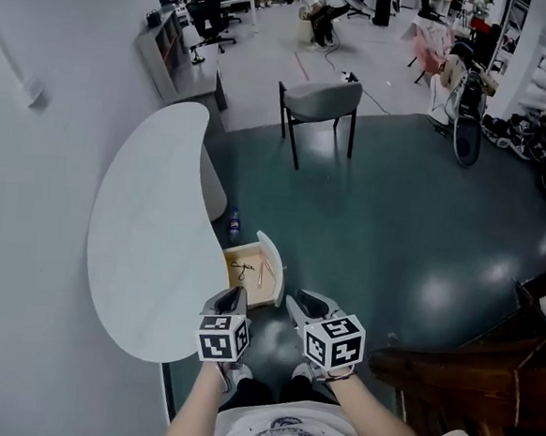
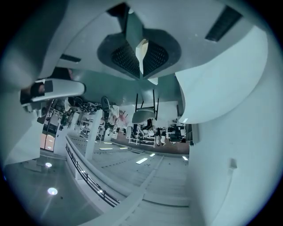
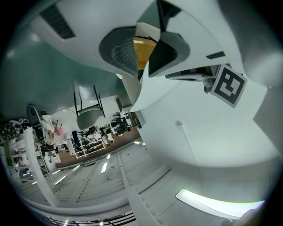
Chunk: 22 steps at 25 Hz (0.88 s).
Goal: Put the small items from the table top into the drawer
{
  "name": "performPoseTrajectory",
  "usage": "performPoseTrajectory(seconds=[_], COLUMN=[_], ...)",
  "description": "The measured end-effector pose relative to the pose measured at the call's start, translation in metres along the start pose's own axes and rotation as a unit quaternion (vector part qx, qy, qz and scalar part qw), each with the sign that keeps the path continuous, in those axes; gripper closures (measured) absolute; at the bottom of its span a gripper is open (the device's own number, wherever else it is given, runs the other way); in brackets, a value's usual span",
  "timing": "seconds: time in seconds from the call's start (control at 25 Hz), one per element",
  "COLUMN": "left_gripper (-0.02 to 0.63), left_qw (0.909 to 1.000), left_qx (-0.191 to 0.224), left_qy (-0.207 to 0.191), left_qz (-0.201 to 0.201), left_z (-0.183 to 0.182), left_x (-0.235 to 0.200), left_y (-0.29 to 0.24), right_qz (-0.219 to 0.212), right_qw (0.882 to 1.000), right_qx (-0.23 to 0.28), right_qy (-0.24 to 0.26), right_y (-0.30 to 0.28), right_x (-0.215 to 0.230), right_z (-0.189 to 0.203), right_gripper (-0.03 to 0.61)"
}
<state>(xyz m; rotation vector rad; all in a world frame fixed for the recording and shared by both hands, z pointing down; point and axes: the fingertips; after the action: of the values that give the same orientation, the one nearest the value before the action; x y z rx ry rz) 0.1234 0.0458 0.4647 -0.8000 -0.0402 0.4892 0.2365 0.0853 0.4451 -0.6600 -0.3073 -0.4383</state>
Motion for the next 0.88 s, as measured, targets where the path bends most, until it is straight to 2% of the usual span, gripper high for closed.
performPoseTrajectory(seconds=[0.2,0.44,0.88], left_gripper=[0.584,0.594,0.594], left_qw=[0.9991,0.9962,0.9892], left_qx=[0.038,0.074,0.126], left_qy=[0.011,0.007,0.030], left_qz=[-0.015,-0.044,-0.069], left_z=[-0.006,-0.004,0.033], left_x=[-0.033,-0.093,-0.202], left_y=[0.053,0.126,0.255], right_qz=[-0.040,-0.075,-0.105], right_qw=[0.999,0.995,0.987], right_qx=[0.004,0.009,0.019], right_qy=[0.036,0.071,0.123], right_y=[-0.017,-0.038,-0.062], right_x=[-0.069,-0.158,-0.322], right_z=[-0.012,-0.023,-0.013], right_gripper=[0.491,0.491,0.499])
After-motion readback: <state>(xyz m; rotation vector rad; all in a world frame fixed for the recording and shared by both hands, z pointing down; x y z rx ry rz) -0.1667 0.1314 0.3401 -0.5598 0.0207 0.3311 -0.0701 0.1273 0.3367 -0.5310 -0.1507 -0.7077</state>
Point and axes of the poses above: the fingertips, and each gripper's own axes: y backward along the fingers, x to its right, z out of its underside, and after that the axes turned 7 degrees about -x, right-handed
